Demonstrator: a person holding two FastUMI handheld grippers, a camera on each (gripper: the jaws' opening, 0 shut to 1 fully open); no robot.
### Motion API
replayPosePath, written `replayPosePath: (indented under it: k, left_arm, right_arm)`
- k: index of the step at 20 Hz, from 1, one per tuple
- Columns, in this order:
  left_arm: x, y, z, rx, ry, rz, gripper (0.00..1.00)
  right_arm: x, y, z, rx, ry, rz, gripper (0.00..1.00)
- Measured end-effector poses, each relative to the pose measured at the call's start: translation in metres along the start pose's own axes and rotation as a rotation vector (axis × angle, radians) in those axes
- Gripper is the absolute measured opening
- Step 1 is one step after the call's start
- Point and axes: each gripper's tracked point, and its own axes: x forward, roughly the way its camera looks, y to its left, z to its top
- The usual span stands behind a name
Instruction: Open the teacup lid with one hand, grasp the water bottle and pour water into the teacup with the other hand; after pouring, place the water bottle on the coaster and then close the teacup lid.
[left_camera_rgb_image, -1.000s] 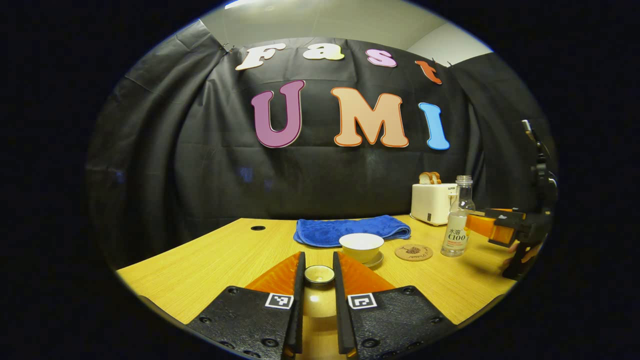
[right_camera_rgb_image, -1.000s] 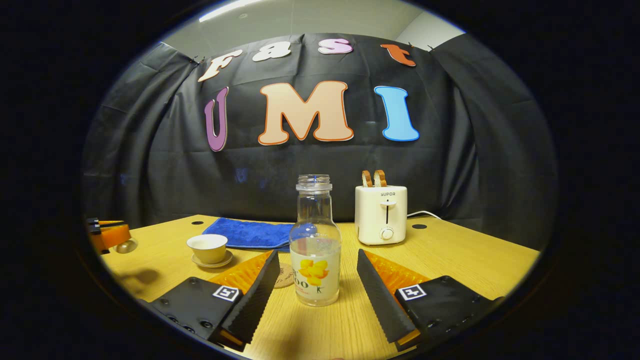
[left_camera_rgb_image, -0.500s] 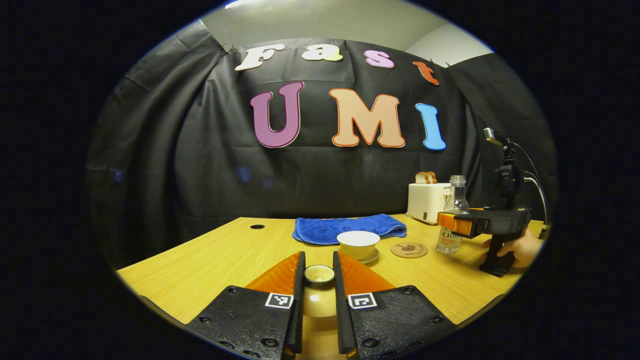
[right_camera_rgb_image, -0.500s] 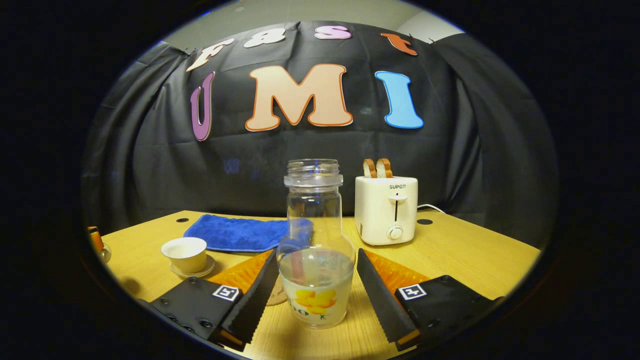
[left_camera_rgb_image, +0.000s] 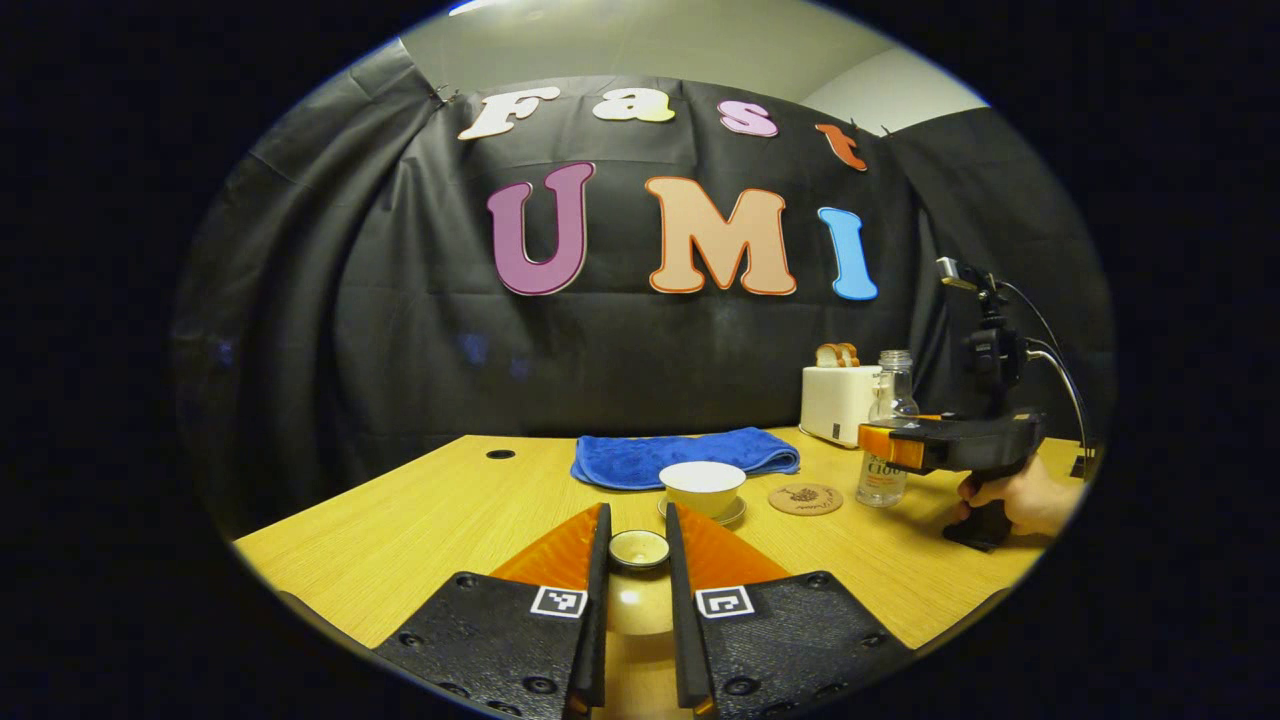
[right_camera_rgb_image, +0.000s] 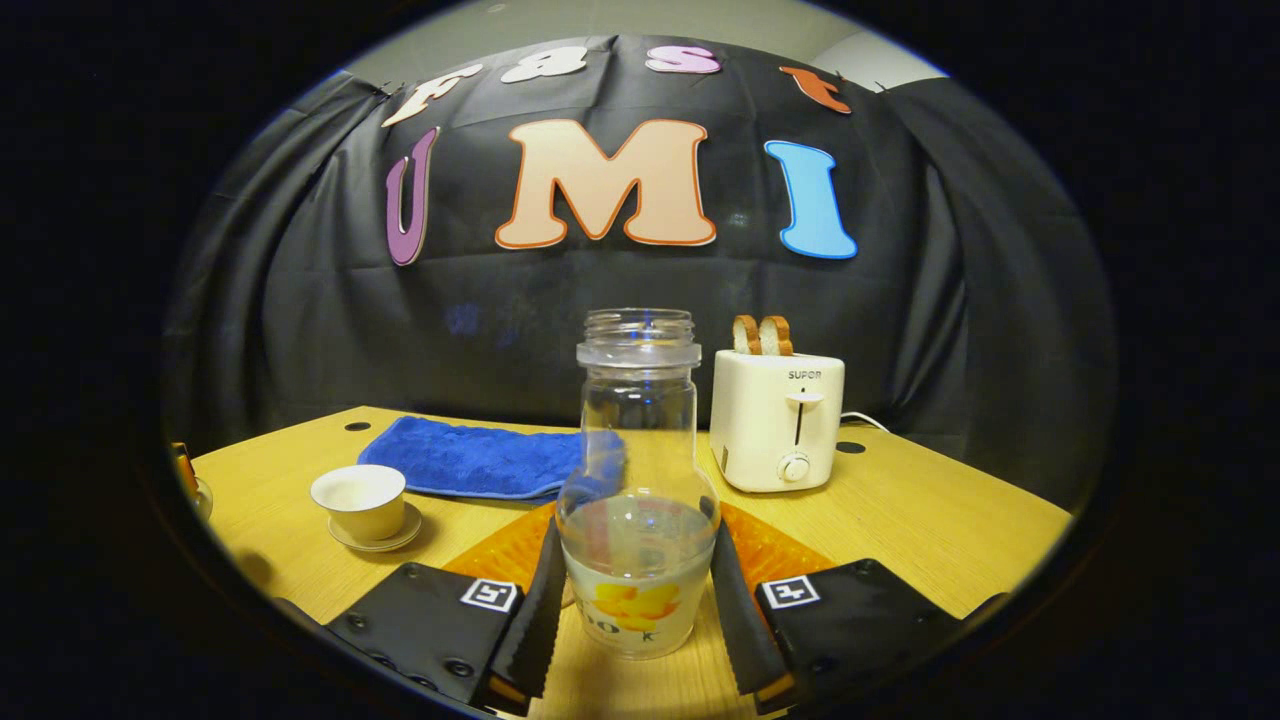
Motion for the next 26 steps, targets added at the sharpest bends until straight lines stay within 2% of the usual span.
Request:
replayPosePath:
  k: [4,8,12,20,22,26]
  left_arm:
    - [0.001,-0.002,0.001,0.002,-0.001,-0.025,0.25]
    - [0.004,0.006,-0.001,0.0,0.004,-0.021,0.25]
    - [0.005,0.018,0.0,0.0,0.002,-0.025,0.25]
    - [0.006,0.04,-0.001,-0.001,0.005,0.009,0.25]
    - [0.005,0.04,-0.001,-0.002,0.002,0.009,0.25]
    - [0.006,0.04,-0.001,-0.001,0.002,0.008,0.25]
  right_arm:
    - [0.009,0.009,0.003,-0.141,0.015,0.015,0.72]
    - [0.02,0.03,0.007,-0.427,0.026,0.036,0.73]
    - [0.028,0.057,0.001,-0.657,0.053,0.068,0.72]
    - [0.039,0.105,-0.014,-1.206,0.005,0.116,0.72]
    - [0.038,0.113,-0.019,-1.287,-0.007,0.119,0.72]
    - [0.04,0.118,-0.025,-1.373,0.003,0.131,0.71]
